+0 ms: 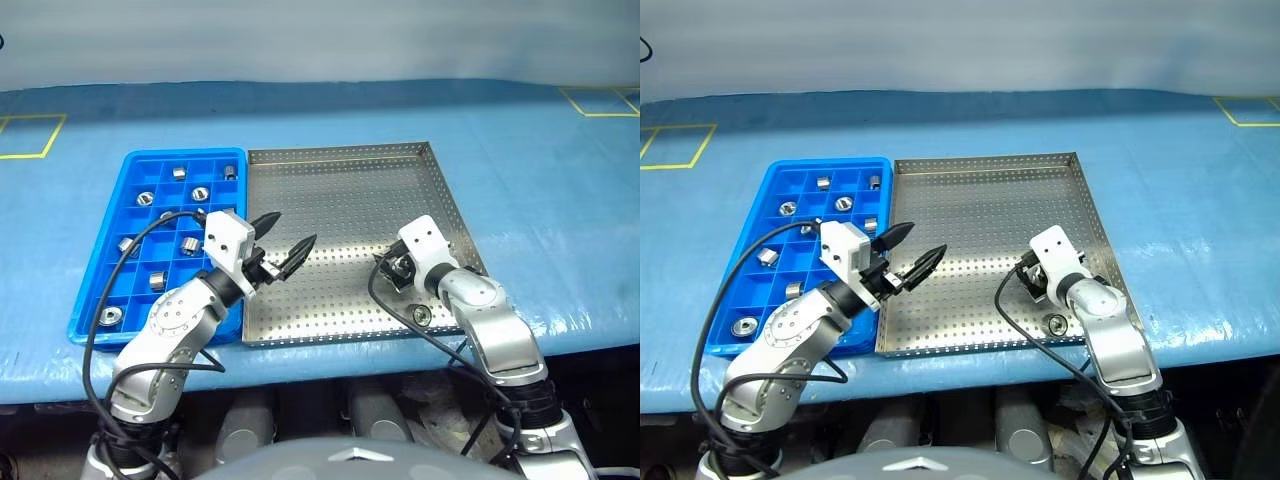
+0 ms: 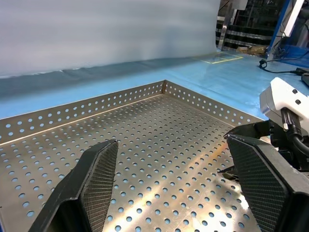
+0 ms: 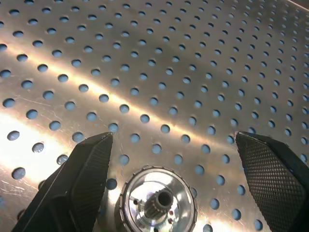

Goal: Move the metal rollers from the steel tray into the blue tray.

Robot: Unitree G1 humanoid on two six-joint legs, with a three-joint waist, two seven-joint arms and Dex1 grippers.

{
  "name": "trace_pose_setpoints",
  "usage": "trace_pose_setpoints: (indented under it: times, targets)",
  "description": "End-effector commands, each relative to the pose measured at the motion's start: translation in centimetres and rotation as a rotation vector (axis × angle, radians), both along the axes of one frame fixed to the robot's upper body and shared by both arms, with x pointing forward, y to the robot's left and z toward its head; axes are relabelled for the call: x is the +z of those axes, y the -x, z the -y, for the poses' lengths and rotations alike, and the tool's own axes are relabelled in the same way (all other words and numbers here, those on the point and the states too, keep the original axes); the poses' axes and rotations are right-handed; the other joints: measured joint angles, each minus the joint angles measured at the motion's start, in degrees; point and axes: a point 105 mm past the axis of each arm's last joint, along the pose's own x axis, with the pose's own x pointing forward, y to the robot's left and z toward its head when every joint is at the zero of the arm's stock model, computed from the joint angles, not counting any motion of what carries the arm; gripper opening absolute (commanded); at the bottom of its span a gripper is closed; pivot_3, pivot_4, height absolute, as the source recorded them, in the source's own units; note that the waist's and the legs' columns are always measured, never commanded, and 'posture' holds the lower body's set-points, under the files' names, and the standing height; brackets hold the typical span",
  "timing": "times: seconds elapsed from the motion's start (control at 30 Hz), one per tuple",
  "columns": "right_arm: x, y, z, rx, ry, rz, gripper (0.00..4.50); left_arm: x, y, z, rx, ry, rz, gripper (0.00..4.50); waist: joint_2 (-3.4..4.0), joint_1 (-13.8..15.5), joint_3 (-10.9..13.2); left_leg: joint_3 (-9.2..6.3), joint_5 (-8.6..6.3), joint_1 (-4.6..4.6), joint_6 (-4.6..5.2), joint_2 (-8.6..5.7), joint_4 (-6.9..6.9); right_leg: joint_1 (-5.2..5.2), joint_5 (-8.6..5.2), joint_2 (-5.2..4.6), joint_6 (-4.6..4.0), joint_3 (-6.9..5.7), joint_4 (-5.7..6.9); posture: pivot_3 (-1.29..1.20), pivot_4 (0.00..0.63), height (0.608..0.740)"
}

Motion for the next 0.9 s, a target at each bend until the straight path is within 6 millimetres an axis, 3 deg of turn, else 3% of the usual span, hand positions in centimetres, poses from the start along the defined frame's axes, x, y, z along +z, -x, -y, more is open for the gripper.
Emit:
trace_pose_setpoints:
  times: [0.03,0.23,0.33,0.53,0.73,0.9]
  targets:
    - [0.3,0.3,0.6,-0.016,-0.004,0.004,4.29,0.6,0.0,0.1,-0.011,0.002,0.029,3.95,0.0,-0.07,0.0,0.01,0.0,0.0,0.0,0.0,0.0,0.0,0.0,0.0,0.0,0.01,0.0,-0.13,0.15,0.74]
    - [0.3,0.9,0.5,-0.011,-0.021,-0.013,4.29,0.5,-0.1,0.2,-0.017,-0.004,0.03,3.95,-0.02,-0.19,-0.02,0.06,-0.01,0.03,0.02,0.0,0.01,0.01,0.02,0.01,0.03,0.06,0.0,-0.14,0.15,0.74]
    - [-0.2,1.2,0.7,-0.025,-0.033,-0.045,3.65,0.5,-0.1,0.2,-0.02,-0.006,0.032,3.95,-0.03,-0.21,-0.02,0.08,-0.01,0.03,0.02,0.0,0.02,0.01,0.03,0.01,0.05,0.08,0.0,-0.14,0.15,0.74]
    - [-0.1,1.1,-0.1,-0.008,-0.047,-0.044,1.8,0.6,-0.2,0.2,-0.018,-0.006,0.035,3.95,-0.06,-0.2,-0.04,0.12,-0.02,0.04,0.04,0.0,0.07,0.02,0.06,0.01,0.1,0.12,0.0,-0.14,0.15,0.74]
    - [0.3,0.7,-0.7,0.004,-0.066,-0.022,1.75,0.6,-0.1,0.2,-0.011,-0.003,0.035,3.95,-0.06,-0.23,-0.04,0.18,-0.03,0.06,0.05,0.01,0.09,0.02,0.08,0.02,0.14,0.16,0.0,-0.13,0.15,0.74]
    - [2.1,-0.1,-2.3,0.061,-0.08,0.065,1.75,0.8,-0.2,-0.2,0.021,0.011,0.046,3.95,-0.06,-0.28,-0.04,0.21,-0.03,0.05,0.05,0.02,0.08,-0.01,0.08,0.04,0.14,0.2,0.01,-0.12,0.15,0.74]
